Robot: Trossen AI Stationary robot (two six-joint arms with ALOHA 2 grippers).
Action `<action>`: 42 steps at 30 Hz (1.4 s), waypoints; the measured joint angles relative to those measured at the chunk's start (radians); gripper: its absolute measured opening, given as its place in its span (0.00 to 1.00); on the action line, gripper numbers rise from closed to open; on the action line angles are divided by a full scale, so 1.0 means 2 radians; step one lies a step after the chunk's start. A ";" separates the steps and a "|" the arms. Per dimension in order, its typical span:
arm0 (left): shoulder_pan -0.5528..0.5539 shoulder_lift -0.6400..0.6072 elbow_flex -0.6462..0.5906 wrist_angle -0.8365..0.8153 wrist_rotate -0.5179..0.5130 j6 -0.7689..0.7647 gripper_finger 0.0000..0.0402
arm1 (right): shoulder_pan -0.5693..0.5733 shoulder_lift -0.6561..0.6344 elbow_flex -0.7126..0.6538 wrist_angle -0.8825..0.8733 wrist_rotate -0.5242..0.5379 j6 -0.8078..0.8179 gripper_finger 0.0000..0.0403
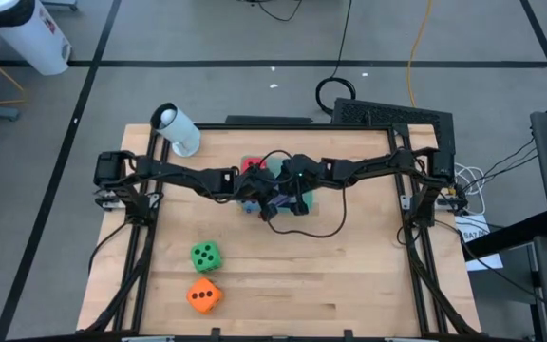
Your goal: Pick & Place Dice
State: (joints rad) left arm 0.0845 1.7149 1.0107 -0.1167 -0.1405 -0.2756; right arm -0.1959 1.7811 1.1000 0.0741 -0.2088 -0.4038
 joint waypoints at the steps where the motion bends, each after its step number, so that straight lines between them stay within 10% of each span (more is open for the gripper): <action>1: 0.000 0.000 0.000 -0.003 0.000 0.000 0.02 | 0.000 -0.002 0.000 -0.001 -0.001 0.002 0.98; 42: -0.016 -0.048 -0.002 0.021 -0.028 0.032 0.01 | -0.006 -0.014 0.002 0.077 -0.062 0.075 0.99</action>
State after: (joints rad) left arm 0.0524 1.6180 1.0069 -0.0754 -0.1961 -0.2123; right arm -0.2073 1.7523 1.1030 0.2279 -0.3332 -0.2538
